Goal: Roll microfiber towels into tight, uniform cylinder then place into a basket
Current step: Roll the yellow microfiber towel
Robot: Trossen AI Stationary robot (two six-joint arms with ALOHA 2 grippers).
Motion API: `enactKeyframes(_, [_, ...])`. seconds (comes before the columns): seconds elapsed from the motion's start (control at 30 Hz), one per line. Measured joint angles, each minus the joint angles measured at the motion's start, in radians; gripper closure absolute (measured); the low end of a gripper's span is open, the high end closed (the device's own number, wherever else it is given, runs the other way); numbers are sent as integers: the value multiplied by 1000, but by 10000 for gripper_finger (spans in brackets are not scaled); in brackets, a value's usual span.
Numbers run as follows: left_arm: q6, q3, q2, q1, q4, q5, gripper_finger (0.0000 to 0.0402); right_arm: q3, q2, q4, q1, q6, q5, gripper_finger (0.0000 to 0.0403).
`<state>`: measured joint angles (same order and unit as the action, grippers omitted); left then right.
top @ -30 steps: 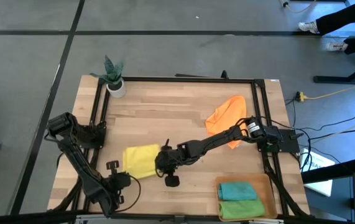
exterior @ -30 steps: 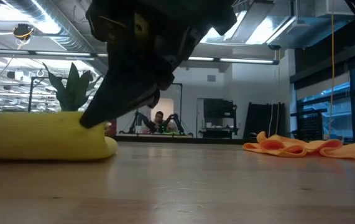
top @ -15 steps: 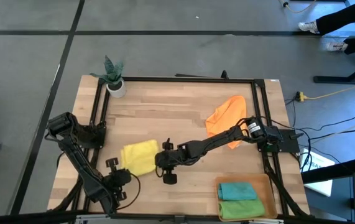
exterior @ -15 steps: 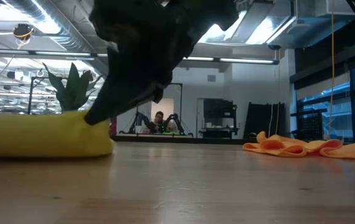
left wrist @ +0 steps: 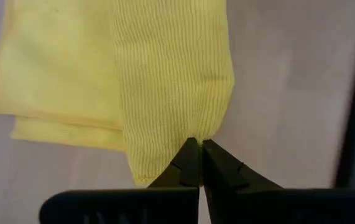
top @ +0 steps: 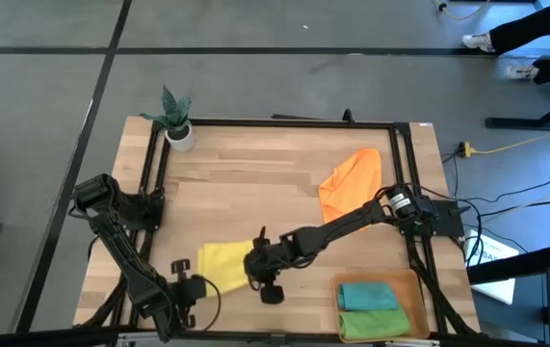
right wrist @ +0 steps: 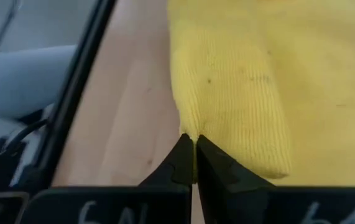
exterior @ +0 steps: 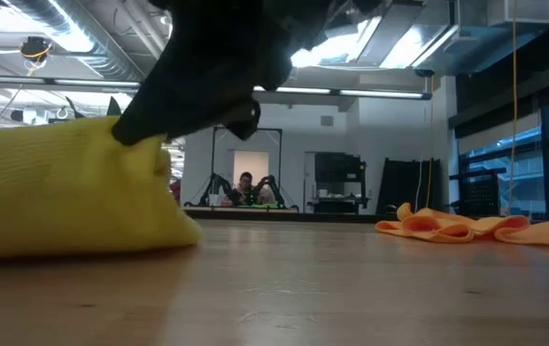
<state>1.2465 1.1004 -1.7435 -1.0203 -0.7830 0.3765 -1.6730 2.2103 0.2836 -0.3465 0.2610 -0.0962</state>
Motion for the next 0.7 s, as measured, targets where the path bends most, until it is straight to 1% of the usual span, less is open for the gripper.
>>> enactKeyframes(0.1, [0, 0, 0, 0, -42, 48, 401, 0, -13, 1, -7, 27, 68, 393])
enactKeyframes(0.3, [16, 0, 0, 8, -103, 104, 401, -1, -16, 10, -8, 93, 85, 393])
enactKeyframes(0.43, [57, 0, 0, 15, -151, 130, 401, -1, -16, 77, -6, 135, 120, 393])
enactKeyframes(0.6, [111, 0, 0, 31, -207, 153, 401, -2, -16, 166, -6, 177, 131, 393])
enactKeyframes(0.7, [111, 0, 0, 52, -218, 171, 401, -2, -16, 186, -6, 178, 199, 393])
